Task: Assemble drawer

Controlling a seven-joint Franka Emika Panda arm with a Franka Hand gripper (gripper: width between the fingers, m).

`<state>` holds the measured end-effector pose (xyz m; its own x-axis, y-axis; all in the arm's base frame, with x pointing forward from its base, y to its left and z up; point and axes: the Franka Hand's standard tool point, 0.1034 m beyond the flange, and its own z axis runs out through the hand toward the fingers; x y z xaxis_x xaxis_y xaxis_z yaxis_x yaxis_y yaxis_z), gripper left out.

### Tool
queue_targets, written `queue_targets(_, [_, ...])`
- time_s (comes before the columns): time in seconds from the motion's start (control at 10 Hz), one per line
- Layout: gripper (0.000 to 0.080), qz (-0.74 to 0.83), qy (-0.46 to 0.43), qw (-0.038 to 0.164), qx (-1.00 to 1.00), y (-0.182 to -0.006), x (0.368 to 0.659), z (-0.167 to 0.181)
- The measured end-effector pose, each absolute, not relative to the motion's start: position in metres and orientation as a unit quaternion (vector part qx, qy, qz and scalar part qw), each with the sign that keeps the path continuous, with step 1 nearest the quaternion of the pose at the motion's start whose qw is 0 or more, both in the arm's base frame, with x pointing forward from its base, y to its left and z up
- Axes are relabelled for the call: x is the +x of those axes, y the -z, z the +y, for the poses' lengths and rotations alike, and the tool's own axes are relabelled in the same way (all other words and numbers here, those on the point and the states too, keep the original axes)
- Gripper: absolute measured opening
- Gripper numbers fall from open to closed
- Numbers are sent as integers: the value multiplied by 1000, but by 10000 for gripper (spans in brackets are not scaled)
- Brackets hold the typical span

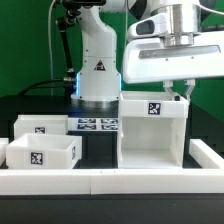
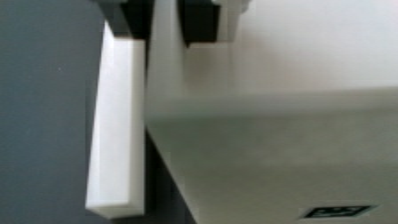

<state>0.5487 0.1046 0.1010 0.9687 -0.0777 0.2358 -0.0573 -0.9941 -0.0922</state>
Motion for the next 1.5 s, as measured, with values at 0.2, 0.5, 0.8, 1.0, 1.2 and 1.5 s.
queue_targets(0.2, [38,32,133,43,-990,-101,566,102])
queue_targets(0.5, [38,33,152,45,-987,-103,576,102])
queue_targets(0.8, [38,129,156,69,-977,-108,581,105])
queue_targets(1.0, [42,198,156,85,-964,-107,585,109])
queue_targets(1.2, [48,260,162,98,-947,-109,594,104])
queue_targets(1.5, [52,370,173,122,-905,-113,600,96])
